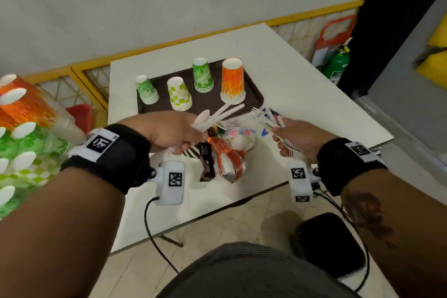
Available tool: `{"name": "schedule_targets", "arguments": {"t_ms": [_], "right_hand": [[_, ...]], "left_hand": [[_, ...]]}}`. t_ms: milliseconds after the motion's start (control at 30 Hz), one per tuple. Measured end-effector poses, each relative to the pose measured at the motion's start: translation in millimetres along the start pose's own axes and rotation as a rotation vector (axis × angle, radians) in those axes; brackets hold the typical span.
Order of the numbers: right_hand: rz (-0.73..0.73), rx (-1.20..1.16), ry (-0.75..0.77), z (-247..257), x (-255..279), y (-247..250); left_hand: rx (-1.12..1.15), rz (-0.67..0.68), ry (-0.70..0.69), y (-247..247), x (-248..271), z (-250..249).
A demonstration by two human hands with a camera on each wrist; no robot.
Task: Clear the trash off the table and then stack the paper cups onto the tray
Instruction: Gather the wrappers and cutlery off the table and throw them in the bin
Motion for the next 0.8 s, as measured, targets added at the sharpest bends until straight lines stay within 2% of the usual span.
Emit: {"name": "schedule_targets", "arguments": {"t_ms": [67, 200, 300, 400, 567, 700, 800], "right_hand": [[-0.041, -0.083, -0.002, -2.2, 12.8, 15.8], [-0.143, -0.231, 0.024, -18.3, 43.9, 65.4], [-0.263, -0.318, -0.016, -52.1, 62.7, 119.2], [-0.381, -0.428, -0.101, -110.4, 79.9, 176.0], [-0.567, -0.566, -0.344, -241.0, 109.0, 231.3], [-0.527, -0.34, -0.533, -328.7, 113.6, 232.9], [-0.457, -0.277, -0.712, -391.6, 102.5, 218.2]], "left_hand": [[0.022, 0.026, -0.079, -8.4, -27.6, -39.5], [0.25, 0.097, -0.16, -61.7, -92.7, -118.0], [0.307, 0.226, -0.114, -126.7, -133.0, -168.3], [0.288, 0.353, -0.03, -197.7, -172.7, -196.3], [0.087, 0.53, 0.09, -320.7, -221.0, -197.0], [-0.108, 0.615, 0.182, -403.8, -247.3, -161.0], [-0.254, 0.724, 0.268, -458.4, -269.9, -118.3]]}}
Point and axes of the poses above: each hand's wrist, its own x-axis away from the middle knuckle, its own y-axis out of the back of the hand, z = x × y, the point moved 7 cm from there along -x, towards the middle knuckle, and after that the axes turned 6 degrees about -y, right-handed, at the moved point
